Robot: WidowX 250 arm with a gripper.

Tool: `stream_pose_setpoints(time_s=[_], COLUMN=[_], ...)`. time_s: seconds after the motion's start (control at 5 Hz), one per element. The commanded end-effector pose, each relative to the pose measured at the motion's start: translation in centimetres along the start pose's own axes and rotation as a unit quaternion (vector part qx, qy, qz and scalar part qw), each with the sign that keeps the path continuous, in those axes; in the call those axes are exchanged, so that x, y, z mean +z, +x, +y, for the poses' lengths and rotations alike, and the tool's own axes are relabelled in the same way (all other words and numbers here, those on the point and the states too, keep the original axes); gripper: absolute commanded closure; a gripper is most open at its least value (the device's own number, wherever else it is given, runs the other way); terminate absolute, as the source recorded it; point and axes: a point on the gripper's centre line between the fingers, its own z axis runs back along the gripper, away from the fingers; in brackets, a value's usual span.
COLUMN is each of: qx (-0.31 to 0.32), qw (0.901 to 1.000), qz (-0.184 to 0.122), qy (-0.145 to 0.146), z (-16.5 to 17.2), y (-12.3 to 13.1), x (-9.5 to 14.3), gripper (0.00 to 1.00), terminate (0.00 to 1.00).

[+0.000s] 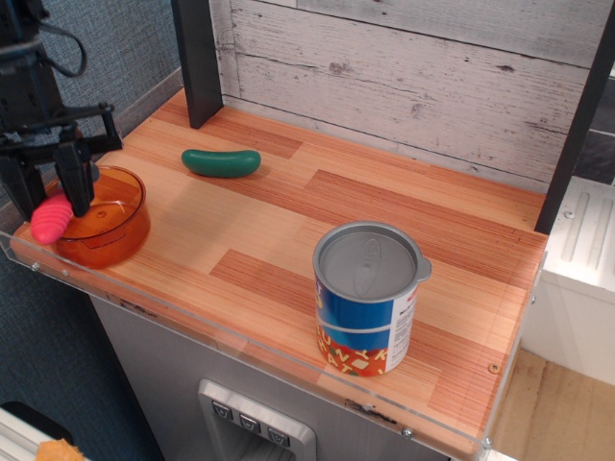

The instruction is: Put the spoon in the bowl.

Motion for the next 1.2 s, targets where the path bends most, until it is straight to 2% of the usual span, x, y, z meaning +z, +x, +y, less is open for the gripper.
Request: stream_pose_setpoints(time_s=[0.0,0.8,1.0], qx=[0.008,0.016,0.019], qw=[0.9999,0.9997,0.9997], qz=[-0.006,0.016,0.014], qy=[-0.004,-0.002,0.001], z=[0.1,-0.5,-0.5], y=[0.0,1.8,1.6], x=[0.4,-0.6,-0.5], gripper=[1.0,1.0,0.0], terminate=[0.0,0.0,0.0])
